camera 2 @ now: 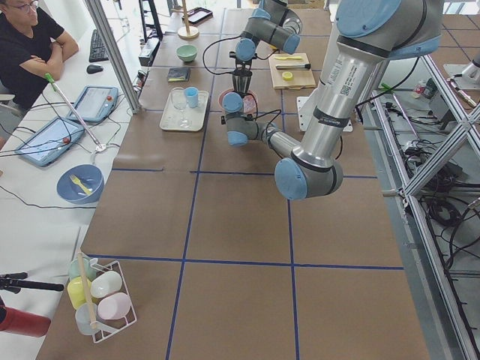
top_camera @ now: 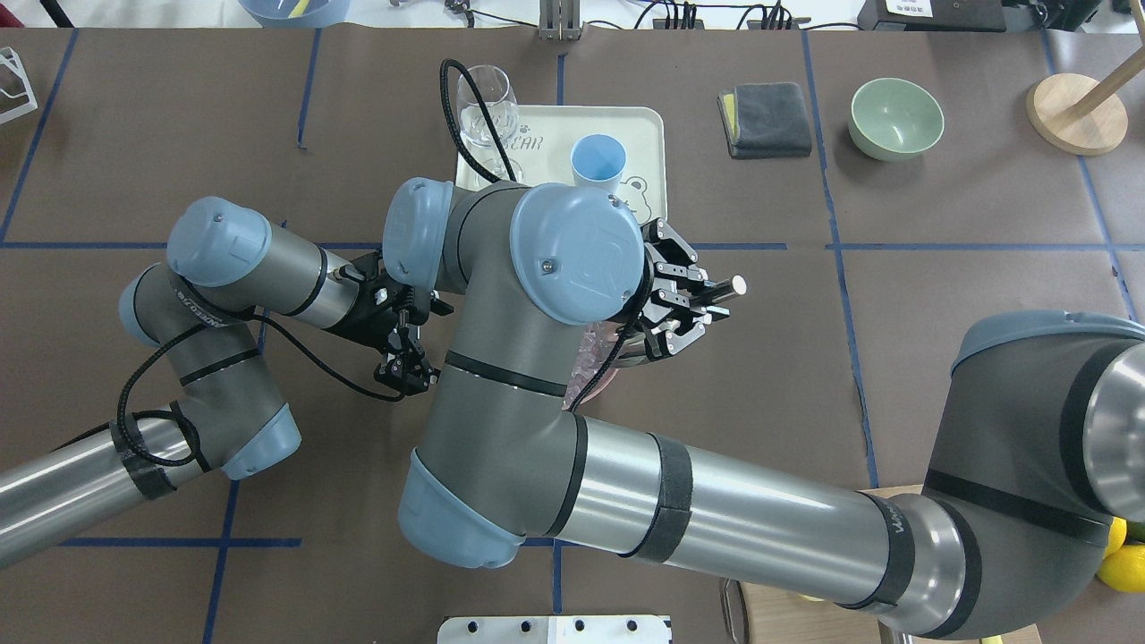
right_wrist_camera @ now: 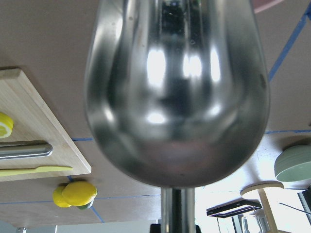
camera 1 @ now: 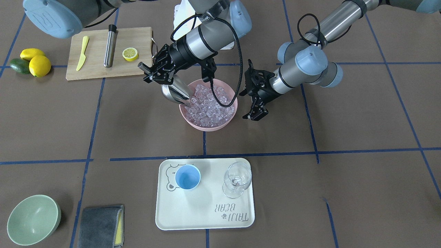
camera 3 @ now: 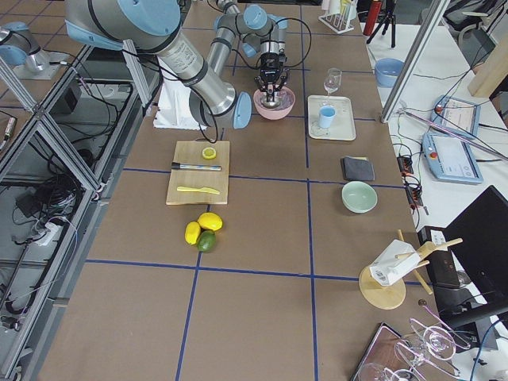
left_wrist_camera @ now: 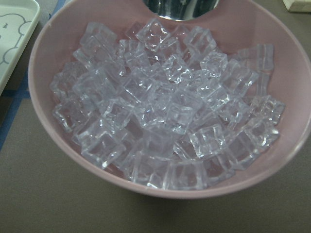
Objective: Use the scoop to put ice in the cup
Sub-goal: 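Lower the scoop into the ice and scoop cubes with the right gripper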
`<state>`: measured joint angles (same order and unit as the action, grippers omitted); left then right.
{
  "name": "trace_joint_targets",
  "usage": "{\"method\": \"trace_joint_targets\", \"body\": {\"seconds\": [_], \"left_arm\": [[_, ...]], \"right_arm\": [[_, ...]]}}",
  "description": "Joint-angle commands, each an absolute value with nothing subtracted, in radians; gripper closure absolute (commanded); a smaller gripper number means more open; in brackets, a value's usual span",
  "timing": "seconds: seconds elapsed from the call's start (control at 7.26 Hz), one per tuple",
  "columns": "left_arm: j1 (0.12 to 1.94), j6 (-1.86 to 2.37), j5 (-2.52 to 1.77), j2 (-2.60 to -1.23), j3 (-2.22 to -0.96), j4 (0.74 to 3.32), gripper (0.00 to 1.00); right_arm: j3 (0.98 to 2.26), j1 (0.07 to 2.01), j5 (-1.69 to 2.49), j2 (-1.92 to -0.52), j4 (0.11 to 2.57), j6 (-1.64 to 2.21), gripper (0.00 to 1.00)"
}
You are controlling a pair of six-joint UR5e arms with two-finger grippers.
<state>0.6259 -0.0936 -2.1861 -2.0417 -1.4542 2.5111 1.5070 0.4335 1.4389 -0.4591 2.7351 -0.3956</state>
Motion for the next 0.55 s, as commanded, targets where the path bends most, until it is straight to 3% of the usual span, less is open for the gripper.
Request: {"method": "trace_joint_targets", "body": {"seconds": [0.0, 0.41], "left_arm": [[0.626, -0.094, -2.186, -2.042, -1.454, 2.511, 0.00], [0.626, -0.094, -2.186, -2.042, -1.453, 2.511, 0.00]], "right_arm": [[1.506, 0.419, 1.430, -0.468, 2.729, -0.396, 1.00], [1.520, 0.420, 1.440, -0.477, 2.685, -0.391, 1.00]]}}
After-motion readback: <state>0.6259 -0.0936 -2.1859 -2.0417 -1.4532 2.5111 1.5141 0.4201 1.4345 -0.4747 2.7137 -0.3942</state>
